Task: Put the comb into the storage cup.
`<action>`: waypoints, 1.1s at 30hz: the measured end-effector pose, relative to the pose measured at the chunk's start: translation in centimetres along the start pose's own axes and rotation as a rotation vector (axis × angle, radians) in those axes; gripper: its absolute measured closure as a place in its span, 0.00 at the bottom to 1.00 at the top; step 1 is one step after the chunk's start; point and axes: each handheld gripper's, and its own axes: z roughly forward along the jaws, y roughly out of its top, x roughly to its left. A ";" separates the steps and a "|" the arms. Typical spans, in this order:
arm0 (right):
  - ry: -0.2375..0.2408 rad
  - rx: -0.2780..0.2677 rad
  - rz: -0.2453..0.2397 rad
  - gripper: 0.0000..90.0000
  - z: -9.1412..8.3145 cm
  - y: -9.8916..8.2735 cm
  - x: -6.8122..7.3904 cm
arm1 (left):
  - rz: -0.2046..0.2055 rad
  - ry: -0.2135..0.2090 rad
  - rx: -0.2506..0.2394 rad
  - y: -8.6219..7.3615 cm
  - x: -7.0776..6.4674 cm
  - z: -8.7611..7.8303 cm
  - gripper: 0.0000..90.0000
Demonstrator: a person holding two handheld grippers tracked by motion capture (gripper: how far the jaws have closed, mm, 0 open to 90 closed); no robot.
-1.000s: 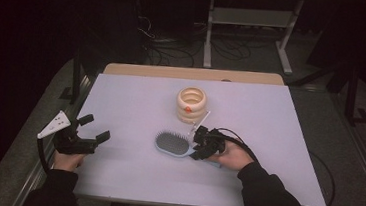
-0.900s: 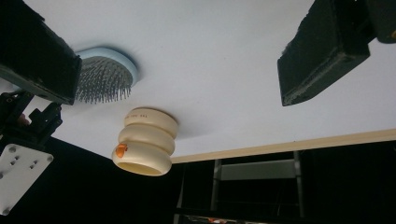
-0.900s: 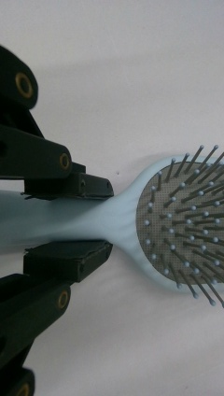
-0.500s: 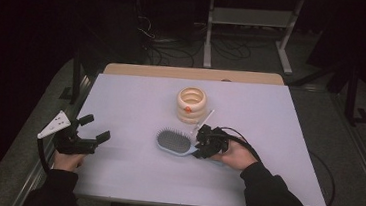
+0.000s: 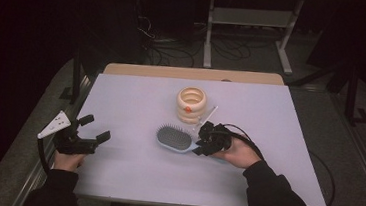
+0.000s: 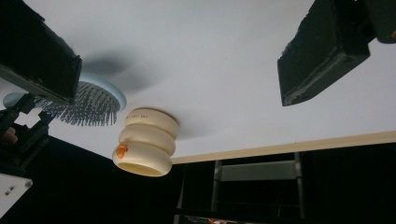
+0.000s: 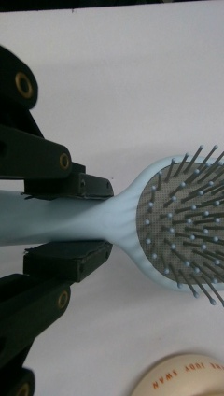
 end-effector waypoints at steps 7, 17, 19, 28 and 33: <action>-0.015 -0.020 -0.014 0.76 -1.6 0.6 0.3 | 0.002 0.001 0.002 0.0 -0.1 0.0 0.00; -0.034 -0.075 -0.020 0.76 -3.6 1.0 0.4 | -0.004 0.000 0.002 -0.1 -0.1 0.1 0.00; -0.038 -0.090 -0.023 0.76 -4.0 1.1 0.3 | -0.007 0.001 0.003 -0.1 0.0 0.1 0.00; -0.053 -0.122 -0.017 0.76 -5.2 1.1 0.2 | 0.001 -0.011 0.017 0.0 -0.2 0.4 0.00; -0.071 -0.139 -0.015 0.76 -6.1 1.3 0.2 | -0.004 -0.019 0.010 0.2 -0.2 0.3 0.00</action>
